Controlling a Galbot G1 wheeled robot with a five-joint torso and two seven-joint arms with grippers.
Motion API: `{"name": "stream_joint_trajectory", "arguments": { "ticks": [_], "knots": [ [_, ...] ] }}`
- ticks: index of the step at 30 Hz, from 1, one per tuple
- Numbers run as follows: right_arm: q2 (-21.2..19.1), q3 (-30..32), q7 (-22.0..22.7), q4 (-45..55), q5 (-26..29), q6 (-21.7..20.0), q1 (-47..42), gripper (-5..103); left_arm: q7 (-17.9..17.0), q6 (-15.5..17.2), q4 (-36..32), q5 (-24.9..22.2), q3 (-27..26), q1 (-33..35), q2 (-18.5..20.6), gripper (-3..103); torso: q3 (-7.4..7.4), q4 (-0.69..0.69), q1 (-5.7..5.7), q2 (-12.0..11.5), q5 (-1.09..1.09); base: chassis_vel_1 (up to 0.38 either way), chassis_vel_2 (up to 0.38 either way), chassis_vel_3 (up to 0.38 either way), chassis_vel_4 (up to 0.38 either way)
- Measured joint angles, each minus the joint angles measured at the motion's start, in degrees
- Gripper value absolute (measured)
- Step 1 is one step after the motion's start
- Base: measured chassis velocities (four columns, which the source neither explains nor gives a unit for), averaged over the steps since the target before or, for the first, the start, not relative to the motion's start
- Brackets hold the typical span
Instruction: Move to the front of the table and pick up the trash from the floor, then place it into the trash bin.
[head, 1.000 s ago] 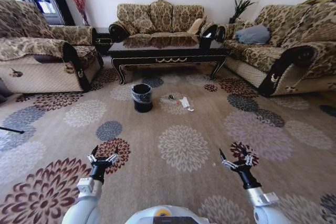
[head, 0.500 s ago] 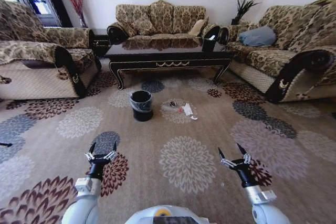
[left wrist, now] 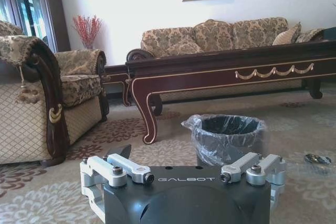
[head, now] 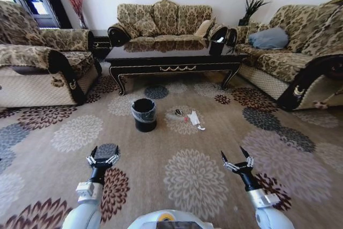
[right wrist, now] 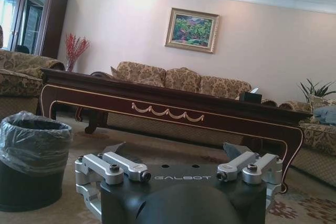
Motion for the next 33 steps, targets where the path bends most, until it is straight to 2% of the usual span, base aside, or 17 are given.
{"name": "stream_joint_trajectory", "arguments": {
  "ticks": [16, 19, 22, 33],
  "knots": [
    [0.13, -0.26, 0.03, -0.34, -0.34, 0.14, 0.09, 100, -0.38, 0.59, -0.37, -0.17, -0.66, -0.21, 0.10, 100, 0.03, 0.01, 0.00, 0.03, 0.01, -0.192, 0.201, 0.195, -0.202],
    [0.09, -0.41, 0.03, -0.38, -0.48, 0.02, 0.21, 100, -0.41, 0.78, -0.34, -0.37, -0.81, -0.48, 0.32, 103, 0.04, 0.00, 0.00, 0.05, 0.00, -0.213, 0.196, 0.215, -0.190],
    [0.10, -0.56, 0.05, -0.39, -0.75, -0.04, 0.31, 100, -0.65, 1.10, -0.15, -0.75, -0.89, -0.90, 0.49, 100, 0.04, 0.00, 0.00, 0.05, 0.01, -0.208, 0.208, 0.223, -0.203],
    [0.47, -0.78, 0.07, -0.46, -1.58, -0.06, -0.02, 100, -0.87, 3.70, -0.66, -1.97, 0.10, -3.81, 1.89, 99, 0.05, 0.00, 0.00, 0.08, 0.01, -0.201, 0.200, 0.207, -0.202]
  ]
}}
